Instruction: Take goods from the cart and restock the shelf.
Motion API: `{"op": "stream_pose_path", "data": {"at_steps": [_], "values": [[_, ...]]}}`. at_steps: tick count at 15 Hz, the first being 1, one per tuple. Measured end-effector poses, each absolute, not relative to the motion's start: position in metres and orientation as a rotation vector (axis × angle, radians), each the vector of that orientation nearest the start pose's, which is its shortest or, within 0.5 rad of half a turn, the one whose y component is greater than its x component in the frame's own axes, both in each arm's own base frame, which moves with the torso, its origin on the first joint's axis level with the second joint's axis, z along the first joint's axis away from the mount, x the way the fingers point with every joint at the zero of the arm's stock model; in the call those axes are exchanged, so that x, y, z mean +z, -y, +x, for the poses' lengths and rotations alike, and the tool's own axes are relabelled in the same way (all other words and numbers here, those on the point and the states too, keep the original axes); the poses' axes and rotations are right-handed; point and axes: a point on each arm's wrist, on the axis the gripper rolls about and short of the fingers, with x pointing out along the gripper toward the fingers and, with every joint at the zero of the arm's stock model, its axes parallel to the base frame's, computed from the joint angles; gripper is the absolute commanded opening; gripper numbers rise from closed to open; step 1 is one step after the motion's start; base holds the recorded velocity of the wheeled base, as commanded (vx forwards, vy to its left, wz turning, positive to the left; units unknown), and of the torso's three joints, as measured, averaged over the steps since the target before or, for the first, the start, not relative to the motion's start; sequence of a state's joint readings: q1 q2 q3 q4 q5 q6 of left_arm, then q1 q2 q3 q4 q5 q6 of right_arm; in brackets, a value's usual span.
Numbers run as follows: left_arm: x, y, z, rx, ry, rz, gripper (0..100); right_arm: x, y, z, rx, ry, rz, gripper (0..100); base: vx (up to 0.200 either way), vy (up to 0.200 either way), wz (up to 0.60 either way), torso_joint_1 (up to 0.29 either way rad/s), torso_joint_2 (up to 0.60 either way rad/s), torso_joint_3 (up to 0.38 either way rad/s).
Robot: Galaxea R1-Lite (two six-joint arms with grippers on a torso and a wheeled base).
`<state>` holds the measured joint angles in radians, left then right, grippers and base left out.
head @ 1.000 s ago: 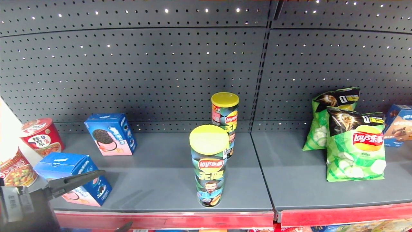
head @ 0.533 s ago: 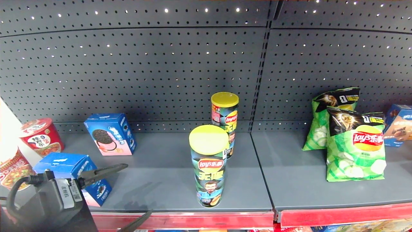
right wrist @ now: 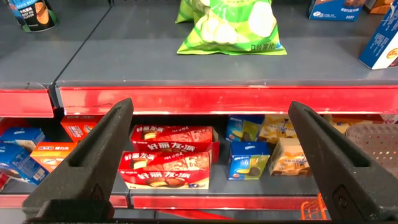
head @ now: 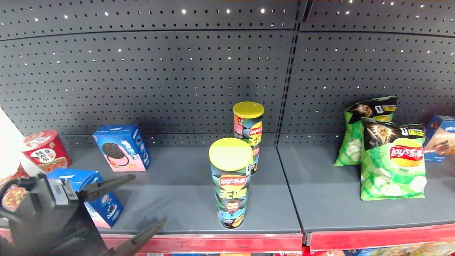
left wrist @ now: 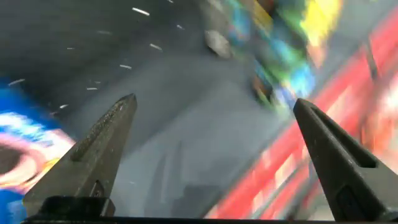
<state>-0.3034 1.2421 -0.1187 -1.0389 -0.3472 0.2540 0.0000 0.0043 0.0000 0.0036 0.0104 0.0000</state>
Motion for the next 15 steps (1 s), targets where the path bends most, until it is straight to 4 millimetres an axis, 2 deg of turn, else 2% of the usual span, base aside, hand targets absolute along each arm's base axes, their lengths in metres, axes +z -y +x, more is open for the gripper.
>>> {"op": "stream_pose_path", "data": {"at_steps": [3,6,8,9,11,15], "values": [[0.175,0.053,0.153,-0.524,-0.014,0.121,100,0.075,0.0,-0.022,0.01,-0.007,0.0,100,0.0,0.0,0.0,0.0,0.0,0.0],[0.205,0.066,0.18,-0.508,-0.005,0.08,100,0.075,0.0,-0.022,0.01,-0.008,0.0,100,0.0,0.0,0.0,0.0,0.0,0.0],[0.215,0.079,0.194,-0.524,-0.012,0.044,100,0.075,0.0,-0.022,0.01,-0.007,0.0,100,0.0,0.0,0.0,0.0,0.0,0.0],[0.213,0.085,0.197,-0.544,-0.023,0.042,100,0.075,0.0,-0.022,0.01,-0.007,0.0,100,0.0,0.0,0.0,0.0,0.0,0.0],[0.196,0.096,0.195,-0.596,-0.094,0.051,100,0.075,0.0,-0.022,0.01,-0.008,0.0,100,0.0,0.0,0.0,0.0,0.0,0.0],[0.172,0.101,0.192,-0.619,-0.196,0.09,100,0.075,0.0,-0.022,0.01,-0.008,0.0,100,0.0,0.0,0.0,0.0,0.0,0.0]]}}
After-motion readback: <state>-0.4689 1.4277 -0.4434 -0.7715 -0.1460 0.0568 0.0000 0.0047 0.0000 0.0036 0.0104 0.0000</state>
